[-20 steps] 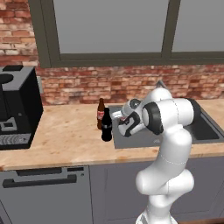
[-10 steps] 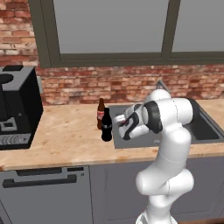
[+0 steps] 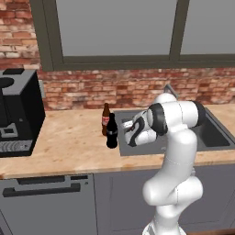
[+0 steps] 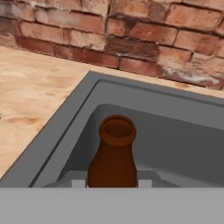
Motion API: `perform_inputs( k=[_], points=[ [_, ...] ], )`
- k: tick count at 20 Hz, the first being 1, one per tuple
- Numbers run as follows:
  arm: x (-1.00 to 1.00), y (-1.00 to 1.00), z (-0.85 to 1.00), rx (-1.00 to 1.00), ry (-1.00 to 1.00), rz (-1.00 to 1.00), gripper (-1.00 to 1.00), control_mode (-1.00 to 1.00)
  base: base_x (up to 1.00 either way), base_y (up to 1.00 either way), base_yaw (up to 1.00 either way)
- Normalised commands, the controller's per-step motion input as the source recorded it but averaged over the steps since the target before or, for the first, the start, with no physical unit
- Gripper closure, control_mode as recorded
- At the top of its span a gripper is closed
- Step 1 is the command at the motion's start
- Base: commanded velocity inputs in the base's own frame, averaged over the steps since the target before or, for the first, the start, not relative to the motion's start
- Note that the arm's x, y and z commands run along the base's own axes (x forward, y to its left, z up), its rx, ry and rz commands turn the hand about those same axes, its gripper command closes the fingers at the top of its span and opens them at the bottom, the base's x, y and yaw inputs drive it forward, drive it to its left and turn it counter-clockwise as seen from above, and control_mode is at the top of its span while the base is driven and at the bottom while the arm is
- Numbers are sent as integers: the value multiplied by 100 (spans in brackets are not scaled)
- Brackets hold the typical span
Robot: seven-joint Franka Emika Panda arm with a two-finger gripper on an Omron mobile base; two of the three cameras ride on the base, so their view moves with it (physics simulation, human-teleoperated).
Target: Place the large bottle from the dining counter next to the other large bottle outside the sink, and place the small bottle from the dining counter next to the other small bottle inside the sink.
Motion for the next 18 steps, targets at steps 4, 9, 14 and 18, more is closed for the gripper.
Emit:
perform_inputs(
  k=[4,9,14,18],
  points=[
    [28,-36,11,1,0,2,100,-100,0,0,0],
    [8,-36,19,0,0,4,100,-100,0,0,0],
    [0,-40,18,0,0,5,100,-100,0,0,0],
    [0,-35,17,0,0,3,100,-100,0,0,0]
  ],
)
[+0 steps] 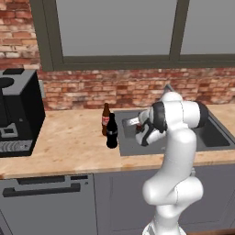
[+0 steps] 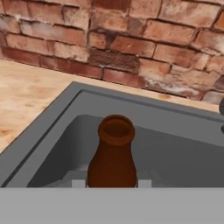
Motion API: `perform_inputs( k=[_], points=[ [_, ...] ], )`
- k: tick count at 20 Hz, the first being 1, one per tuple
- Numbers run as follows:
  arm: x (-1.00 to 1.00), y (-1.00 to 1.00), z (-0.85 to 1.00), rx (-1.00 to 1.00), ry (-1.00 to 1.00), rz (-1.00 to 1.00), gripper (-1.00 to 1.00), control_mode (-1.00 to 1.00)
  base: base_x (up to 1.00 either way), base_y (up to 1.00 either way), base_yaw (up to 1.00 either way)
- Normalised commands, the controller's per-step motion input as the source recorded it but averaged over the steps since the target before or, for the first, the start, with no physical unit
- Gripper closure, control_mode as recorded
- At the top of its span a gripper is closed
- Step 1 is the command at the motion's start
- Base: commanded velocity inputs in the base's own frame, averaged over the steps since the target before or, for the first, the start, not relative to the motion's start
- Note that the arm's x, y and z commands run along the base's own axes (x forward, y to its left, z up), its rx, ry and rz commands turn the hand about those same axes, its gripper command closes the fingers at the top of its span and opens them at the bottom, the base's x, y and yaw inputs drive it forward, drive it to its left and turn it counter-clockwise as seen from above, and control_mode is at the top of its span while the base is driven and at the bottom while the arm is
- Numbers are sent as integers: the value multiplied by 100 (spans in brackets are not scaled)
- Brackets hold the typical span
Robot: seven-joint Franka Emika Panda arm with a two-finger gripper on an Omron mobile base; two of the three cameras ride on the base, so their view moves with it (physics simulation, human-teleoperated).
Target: Place the large bottle from the dining counter next to the other large bottle outside the sink, and place the small bottle from the dining counter next to the other small bottle inside the sink.
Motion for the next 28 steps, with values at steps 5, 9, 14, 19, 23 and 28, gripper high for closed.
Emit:
perform_inputs(
  k=[5,9,14,19,23,28],
  points=[
    [0,-29,16,0,0,1,100,-100,0,0,0],
    [0,-25,2,0,0,0,100,-100,0,0,0],
    [-19,-13,0,0,0,0,100,-100,0,0,0],
    [-39,0,0,0,0,0,100,-100,0,0,0],
    [-19,-1,5,0,0,0,100,-100,0,0,0],
    [0,-6,11,0,0,0,100,-100,0,0,0]
  ],
)
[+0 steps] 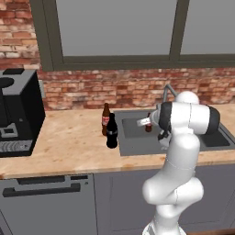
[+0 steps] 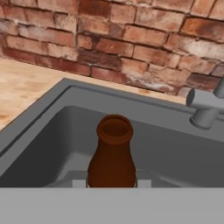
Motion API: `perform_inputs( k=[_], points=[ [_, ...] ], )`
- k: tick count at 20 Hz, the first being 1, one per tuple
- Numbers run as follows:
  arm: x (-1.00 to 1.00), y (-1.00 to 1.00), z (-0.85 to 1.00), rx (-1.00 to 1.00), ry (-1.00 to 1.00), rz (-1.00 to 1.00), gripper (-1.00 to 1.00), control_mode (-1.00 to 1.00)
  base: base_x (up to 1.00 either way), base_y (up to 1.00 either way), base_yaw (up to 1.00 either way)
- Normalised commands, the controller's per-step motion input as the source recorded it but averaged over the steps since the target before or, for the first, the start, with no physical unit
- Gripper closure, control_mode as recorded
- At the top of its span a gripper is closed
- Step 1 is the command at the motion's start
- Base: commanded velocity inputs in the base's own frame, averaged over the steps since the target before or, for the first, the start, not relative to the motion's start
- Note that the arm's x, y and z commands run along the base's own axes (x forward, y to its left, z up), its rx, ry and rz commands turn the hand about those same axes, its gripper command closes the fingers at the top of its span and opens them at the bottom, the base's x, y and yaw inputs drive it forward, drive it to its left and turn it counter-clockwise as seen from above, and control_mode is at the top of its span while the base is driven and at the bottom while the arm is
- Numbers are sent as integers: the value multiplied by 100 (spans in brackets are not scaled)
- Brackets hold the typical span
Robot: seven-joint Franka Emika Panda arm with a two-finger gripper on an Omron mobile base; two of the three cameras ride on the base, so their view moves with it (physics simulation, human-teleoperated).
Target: Place the large bottle from the dining counter next to the other large bottle outside the sink, and place the small bottle from the dining counter next to the other small bottle inside the sink.
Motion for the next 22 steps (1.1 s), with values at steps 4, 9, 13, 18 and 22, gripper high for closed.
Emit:
perform_inputs(
  k=[4,9,13,18,22],
  points=[
    [0,-9,1,0,0,0,100,-100,0,0,0],
    [0,-11,-1,0,0,0,100,-100,0,0,0],
    [0,-12,-5,0,0,0,100,-100,0,0,0],
    [0,-1,-14,0,0,0,100,-100,0,0,0],
    [0,0,-18,0,0,0,100,-100,0,0,0]
  ],
)
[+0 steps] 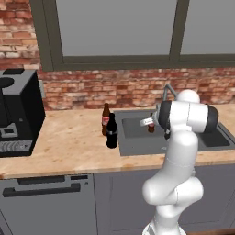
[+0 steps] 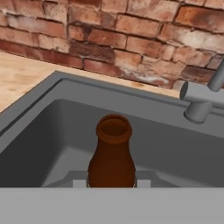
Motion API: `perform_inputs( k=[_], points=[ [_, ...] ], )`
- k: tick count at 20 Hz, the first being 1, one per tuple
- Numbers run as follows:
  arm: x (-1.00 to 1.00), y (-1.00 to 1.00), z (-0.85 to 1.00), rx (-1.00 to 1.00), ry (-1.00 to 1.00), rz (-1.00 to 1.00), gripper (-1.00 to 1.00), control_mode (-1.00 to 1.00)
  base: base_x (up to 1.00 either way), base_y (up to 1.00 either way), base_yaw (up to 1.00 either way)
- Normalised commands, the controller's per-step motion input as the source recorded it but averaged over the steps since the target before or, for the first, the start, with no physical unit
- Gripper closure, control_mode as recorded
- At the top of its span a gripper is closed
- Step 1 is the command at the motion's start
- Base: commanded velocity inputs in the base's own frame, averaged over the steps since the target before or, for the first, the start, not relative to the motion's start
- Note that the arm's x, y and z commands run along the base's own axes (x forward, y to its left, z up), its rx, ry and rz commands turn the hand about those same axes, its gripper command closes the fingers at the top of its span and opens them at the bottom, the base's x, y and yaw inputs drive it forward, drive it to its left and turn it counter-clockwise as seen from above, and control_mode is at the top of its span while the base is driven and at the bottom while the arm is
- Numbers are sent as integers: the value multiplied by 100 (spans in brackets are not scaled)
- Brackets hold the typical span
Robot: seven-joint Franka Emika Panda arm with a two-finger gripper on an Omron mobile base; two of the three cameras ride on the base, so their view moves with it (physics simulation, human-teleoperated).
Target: Place the large bottle from the dining counter next to the other large bottle outside the sink, and place the small bottle from the dining counter next to the other small bottle inside the sink.
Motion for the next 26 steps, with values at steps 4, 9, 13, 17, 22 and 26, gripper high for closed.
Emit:
perform_inputs(
  k=[4,9,13,17,22,26],
  points=[
    [0,0,-16,0,0,0,100,-100,0,0,0],
    [0,-1,-20,0,0,1,100,-100,0,0,0],
    [0,0,-36,0,0,2,100,-100,0,0,0],
    [0,0,-33,0,0,2,100,-100,0,0,0],
    [2,-3,-24,0,0,3,100,-100,0,0,0],
    [9,-3,-27,0,0,3,100,-100,0,0,0]
  ],
)
